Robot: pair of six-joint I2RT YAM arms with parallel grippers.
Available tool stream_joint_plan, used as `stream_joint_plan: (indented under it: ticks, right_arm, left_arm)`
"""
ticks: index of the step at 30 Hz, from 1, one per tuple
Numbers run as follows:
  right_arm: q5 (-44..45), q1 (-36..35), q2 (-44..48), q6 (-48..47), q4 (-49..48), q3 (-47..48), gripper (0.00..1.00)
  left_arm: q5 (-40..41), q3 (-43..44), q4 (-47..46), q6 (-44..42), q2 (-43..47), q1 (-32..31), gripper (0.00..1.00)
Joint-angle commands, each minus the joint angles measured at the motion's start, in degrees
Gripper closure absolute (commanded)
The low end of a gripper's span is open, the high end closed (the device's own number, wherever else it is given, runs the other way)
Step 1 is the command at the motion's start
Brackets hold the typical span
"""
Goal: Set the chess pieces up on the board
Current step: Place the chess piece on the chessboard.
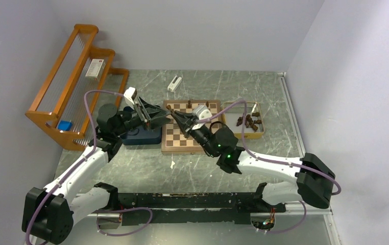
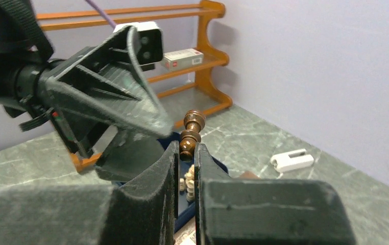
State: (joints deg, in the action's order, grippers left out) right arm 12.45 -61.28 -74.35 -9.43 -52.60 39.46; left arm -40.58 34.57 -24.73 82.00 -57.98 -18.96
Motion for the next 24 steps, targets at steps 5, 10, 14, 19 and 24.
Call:
stream_joint_plan:
  ticks: [5,10,14,19,24]
  right_arm:
    - [-0.6,11.4,9.2,16.4,32.3,7.0,1.00]
    - [-6.3,20.6,8.3,18.1,53.7,17.0,1.00]
    - [-11.8,26.0,4.9,17.8,68.2,25.0,1.00]
    - [-22.0,27.8,-0.5,15.6,83.8,35.0,1.00]
    - [-35.0,28.0,-2.2,13.4,90.6,38.9,1.00]
  left_arm:
    - [5.5,8.7,20.1,-22.6,1.6,-0.1,0.30]
    - [13.7,12.5,28.9,-42.7,3.0,-0.3,0.34]
    - [11.2,10.8,25.8,-62.9,4.0,-1.8,0.37]
    - [10.4,7.2,19.4,-82.3,6.1,-10.4,0.40]
    - [8.7,3.0,9.3,-92.4,7.2,-16.1,0.40]
